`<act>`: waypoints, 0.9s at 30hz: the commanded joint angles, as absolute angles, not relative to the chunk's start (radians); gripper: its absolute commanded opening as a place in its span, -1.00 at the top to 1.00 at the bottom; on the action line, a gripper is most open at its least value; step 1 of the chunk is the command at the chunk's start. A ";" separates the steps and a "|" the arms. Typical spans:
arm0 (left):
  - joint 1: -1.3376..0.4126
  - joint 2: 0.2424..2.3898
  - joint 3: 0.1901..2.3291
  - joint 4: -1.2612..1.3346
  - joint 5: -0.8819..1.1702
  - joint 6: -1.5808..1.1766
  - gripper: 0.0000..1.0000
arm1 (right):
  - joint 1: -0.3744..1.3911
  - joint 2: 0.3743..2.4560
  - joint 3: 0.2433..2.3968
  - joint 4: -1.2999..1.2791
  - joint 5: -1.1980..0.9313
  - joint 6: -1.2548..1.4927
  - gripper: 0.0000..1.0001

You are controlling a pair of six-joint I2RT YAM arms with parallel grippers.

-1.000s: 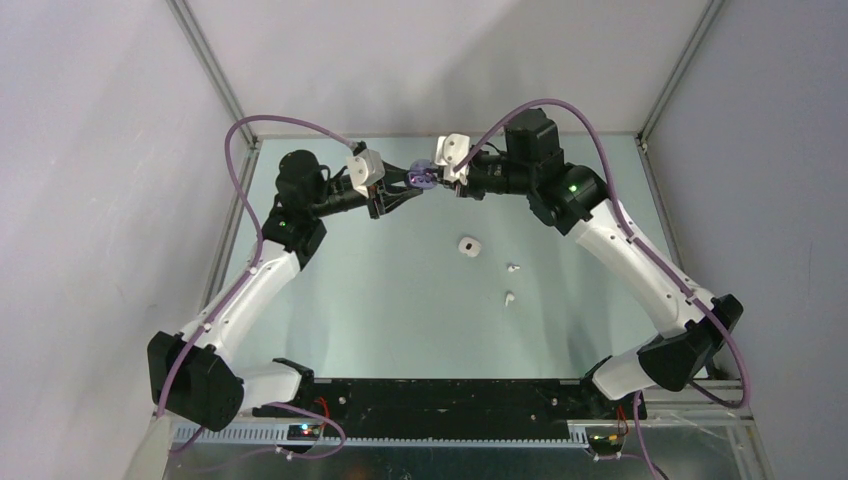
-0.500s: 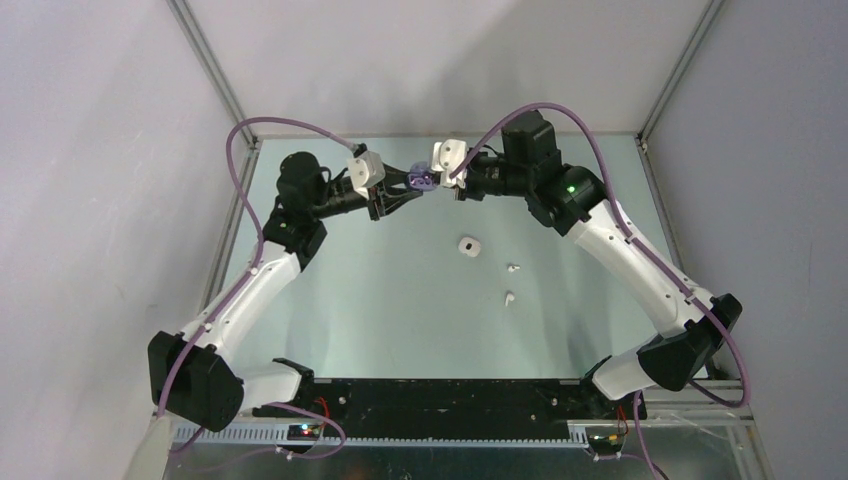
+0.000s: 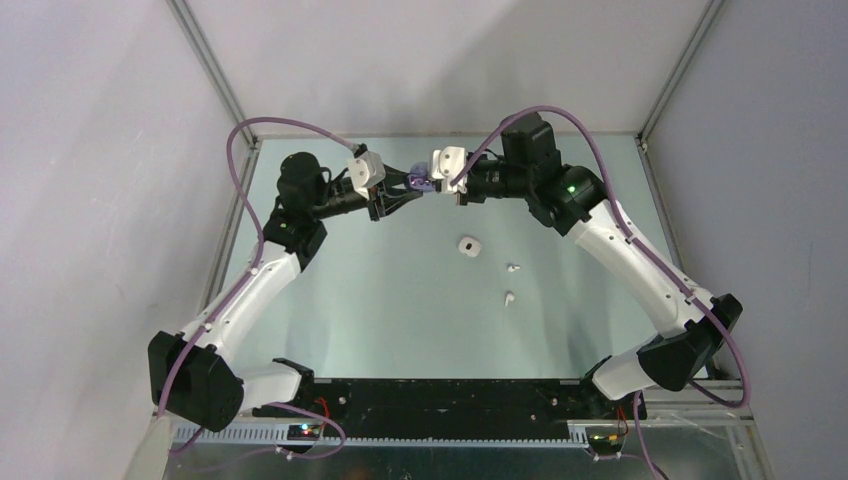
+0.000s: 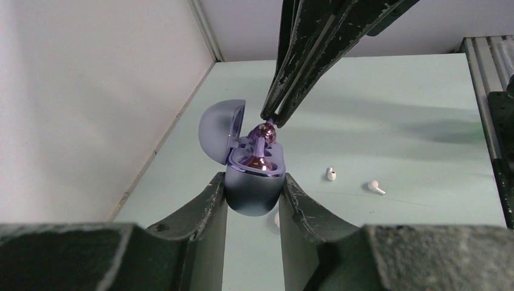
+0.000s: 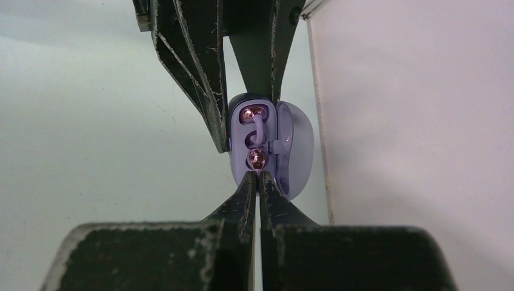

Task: Insert the wireless bluetooth earbuds into the charging case
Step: Adjust the right earbud in the right side groove of the charging case.

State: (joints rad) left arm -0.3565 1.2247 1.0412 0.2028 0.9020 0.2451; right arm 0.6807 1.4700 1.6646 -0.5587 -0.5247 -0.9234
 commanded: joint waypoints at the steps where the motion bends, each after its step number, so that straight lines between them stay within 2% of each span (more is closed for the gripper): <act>1: -0.350 1.178 1.035 0.258 0.900 0.252 1.00 | 0.679 1.478 1.704 -0.591 -0.524 -0.943 1.00; 27: -0.350 1.178 1.025 0.269 0.888 0.234 1.00 | 0.688 1.495 1.736 -0.664 -0.498 -1.016 1.00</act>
